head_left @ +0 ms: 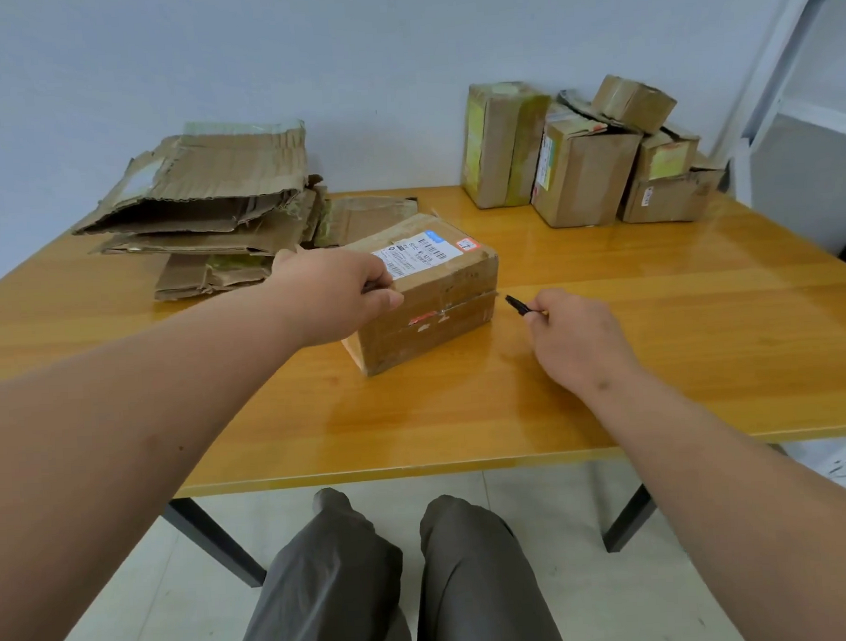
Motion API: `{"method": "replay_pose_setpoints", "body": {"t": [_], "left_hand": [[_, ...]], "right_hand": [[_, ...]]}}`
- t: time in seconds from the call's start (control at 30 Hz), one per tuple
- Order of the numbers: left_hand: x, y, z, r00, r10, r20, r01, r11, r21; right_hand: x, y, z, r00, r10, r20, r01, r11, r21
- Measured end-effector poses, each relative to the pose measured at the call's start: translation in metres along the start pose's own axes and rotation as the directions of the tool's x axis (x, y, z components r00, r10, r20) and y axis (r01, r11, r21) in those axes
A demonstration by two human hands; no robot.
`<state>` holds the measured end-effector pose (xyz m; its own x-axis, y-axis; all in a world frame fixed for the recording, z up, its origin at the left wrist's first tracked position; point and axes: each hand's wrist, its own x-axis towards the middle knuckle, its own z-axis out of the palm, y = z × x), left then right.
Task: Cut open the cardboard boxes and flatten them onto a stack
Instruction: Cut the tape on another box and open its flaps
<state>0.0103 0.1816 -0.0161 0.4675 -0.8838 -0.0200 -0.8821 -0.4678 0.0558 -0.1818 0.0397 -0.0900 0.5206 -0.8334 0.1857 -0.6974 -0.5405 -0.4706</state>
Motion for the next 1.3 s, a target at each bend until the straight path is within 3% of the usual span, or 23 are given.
{"method": "replay_pose_setpoints", "body": {"t": [0.07, 0.13, 0.23, 0.3, 0.37, 0.47, 0.67, 0.83, 1.3], "left_hand": [[0.005, 0.014, 0.001, 0.999, -0.029, -0.036, 0.033, 0.992, 0.119], [0.008, 0.028, 0.0, 1.0, -0.026, -0.014, 0.027, 0.997, 0.077], [0.009, 0.033, -0.009, 0.976, 0.063, 0.209, -0.016, 0.976, -0.219], [0.007, 0.026, -0.014, 0.928, 0.166, 0.335, -0.098, 0.972, -0.212], [0.01, 0.019, -0.012, 0.923, 0.207, 0.323, -0.179, 0.977, -0.115], [0.015, 0.015, -0.004, 0.95, 0.215, 0.228, -0.229, 0.973, 0.036], [0.021, 0.032, 0.0, 0.979, 0.146, 0.14, -0.168, 0.971, 0.169], [0.028, 0.041, 0.007, 0.993, 0.107, 0.044, -0.113, 0.981, 0.16], [0.041, 0.035, 0.009, 0.981, 0.149, 0.125, -0.165, 0.979, 0.124]], "right_hand": [[-0.004, -0.01, 0.004, 0.998, 0.053, 0.04, -0.059, 0.982, 0.177], [-0.011, -0.016, 0.006, 0.991, 0.113, 0.076, -0.133, 0.923, 0.361], [-0.024, -0.018, 0.006, 0.971, 0.201, 0.127, -0.238, 0.798, 0.553], [-0.031, -0.019, 0.005, 0.959, 0.243, 0.149, -0.281, 0.715, 0.64], [-0.036, -0.02, 0.004, 0.952, 0.261, 0.162, -0.299, 0.659, 0.691], [-0.045, -0.023, 0.005, 0.962, 0.237, 0.136, -0.264, 0.683, 0.681], [-0.063, -0.028, 0.013, 0.99, 0.142, 0.003, -0.115, 0.788, 0.605], [-0.062, -0.026, 0.016, 0.989, 0.144, -0.043, -0.089, 0.789, 0.607], [-0.052, -0.032, 0.027, 0.993, 0.109, -0.056, -0.057, 0.817, 0.574]]}}
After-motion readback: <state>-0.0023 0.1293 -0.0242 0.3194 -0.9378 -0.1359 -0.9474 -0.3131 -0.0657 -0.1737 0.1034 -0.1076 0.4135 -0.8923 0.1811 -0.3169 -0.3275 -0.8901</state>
